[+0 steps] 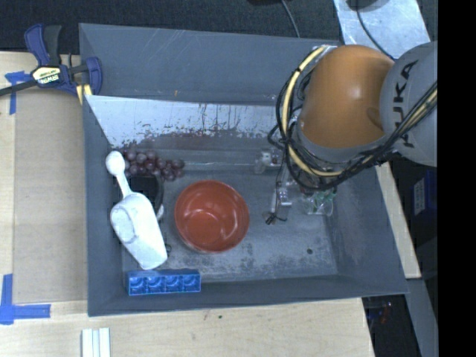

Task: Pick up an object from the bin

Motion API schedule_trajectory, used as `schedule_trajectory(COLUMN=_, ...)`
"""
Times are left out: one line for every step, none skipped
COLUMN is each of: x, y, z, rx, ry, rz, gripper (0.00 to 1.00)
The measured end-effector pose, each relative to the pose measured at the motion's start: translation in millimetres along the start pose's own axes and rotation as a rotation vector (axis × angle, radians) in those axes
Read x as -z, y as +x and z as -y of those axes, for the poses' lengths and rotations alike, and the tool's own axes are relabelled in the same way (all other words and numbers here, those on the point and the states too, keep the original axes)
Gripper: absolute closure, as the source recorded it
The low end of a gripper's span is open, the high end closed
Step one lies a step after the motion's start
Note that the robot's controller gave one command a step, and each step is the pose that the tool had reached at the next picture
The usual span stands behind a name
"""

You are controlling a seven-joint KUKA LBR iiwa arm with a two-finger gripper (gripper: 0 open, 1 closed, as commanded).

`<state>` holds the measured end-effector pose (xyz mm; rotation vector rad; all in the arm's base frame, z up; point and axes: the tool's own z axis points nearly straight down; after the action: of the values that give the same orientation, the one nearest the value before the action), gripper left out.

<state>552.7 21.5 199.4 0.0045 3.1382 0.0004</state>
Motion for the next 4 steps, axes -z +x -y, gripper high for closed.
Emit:
schedule_trajectory(x=0.0, y=0.0, z=0.0, rx=0.000, ry=0.000, rz=0.000, gripper=0.00)
schedule_trajectory(x=-62.5, y=-4.5, z=-16.9, rx=-0.014, ry=-0.001, rz=-0.001, gripper=0.00)
schedule_trajectory(x=-81.7, y=-2.1, z=-3.2, rx=-0.008, ry=0.000, rz=0.008, gripper=0.00)
schedule_trajectory(x=-129.1, y=22.8, z=-84.4, rx=-0.015, ry=-0.006, rz=0.012, gripper=0.00)
